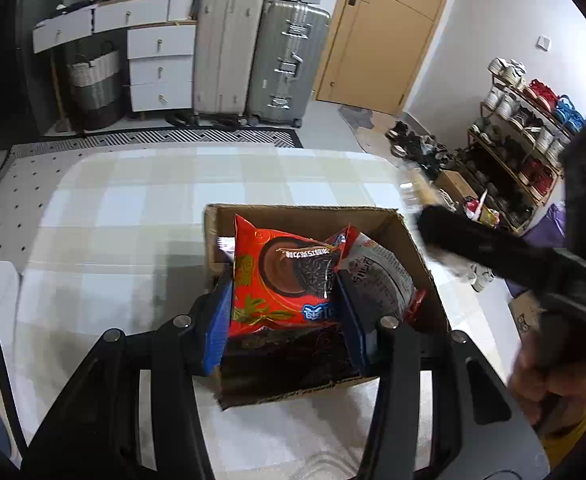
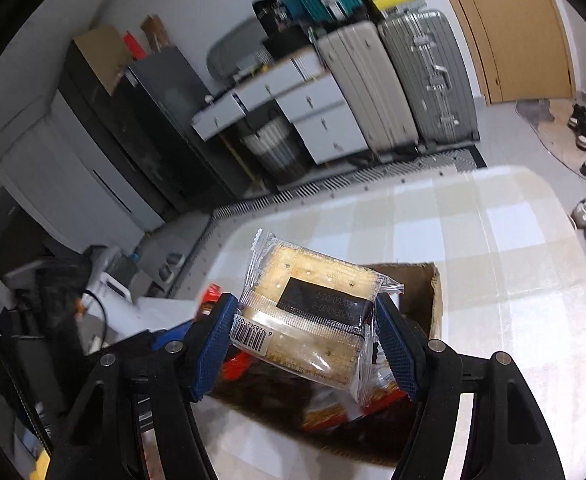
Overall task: Organize snacks
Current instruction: 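Lift both packets and carry them over the box with both tools, then lower both packets into the box and open both tools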
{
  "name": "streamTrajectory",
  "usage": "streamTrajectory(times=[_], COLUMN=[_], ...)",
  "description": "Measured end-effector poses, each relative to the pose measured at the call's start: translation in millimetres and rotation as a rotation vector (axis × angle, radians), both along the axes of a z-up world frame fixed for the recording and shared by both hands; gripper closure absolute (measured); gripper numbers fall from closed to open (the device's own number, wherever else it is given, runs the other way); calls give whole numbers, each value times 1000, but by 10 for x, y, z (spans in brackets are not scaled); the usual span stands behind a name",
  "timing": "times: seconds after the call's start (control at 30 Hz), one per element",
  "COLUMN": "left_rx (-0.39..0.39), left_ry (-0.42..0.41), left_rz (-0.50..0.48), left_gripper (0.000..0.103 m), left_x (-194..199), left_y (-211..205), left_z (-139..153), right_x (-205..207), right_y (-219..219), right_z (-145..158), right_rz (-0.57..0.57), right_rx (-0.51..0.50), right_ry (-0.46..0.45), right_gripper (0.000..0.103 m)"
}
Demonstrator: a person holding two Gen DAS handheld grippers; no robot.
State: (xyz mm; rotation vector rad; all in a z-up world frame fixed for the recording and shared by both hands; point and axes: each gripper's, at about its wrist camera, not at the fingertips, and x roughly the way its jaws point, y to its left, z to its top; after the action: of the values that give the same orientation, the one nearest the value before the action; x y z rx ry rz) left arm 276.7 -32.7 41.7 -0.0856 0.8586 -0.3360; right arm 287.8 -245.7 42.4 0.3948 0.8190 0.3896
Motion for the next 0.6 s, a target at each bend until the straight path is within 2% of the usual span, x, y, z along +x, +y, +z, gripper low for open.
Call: streamTrajectory(times=[0.2,0.37,0.47,0.6], left_rx=[28,39,55,57], left_ry=[21,44,48,56], left_rz=[-24,-32,-43,-40], left_gripper=[58,58,58,58], left_x=[156,243,252,267], left_y=[-139,-182,-175,-173], left_z=[-351,-544,-628,-692], right_x=[257,341,337,342], right_y=[10,25,-13,5], right_z=[-276,-496,-555,-563], right_rz=[22,28,28,33], right_rx=[20,-8,21,2], right_ry=[77,149,164,169], right_gripper=[34,34,34,34])
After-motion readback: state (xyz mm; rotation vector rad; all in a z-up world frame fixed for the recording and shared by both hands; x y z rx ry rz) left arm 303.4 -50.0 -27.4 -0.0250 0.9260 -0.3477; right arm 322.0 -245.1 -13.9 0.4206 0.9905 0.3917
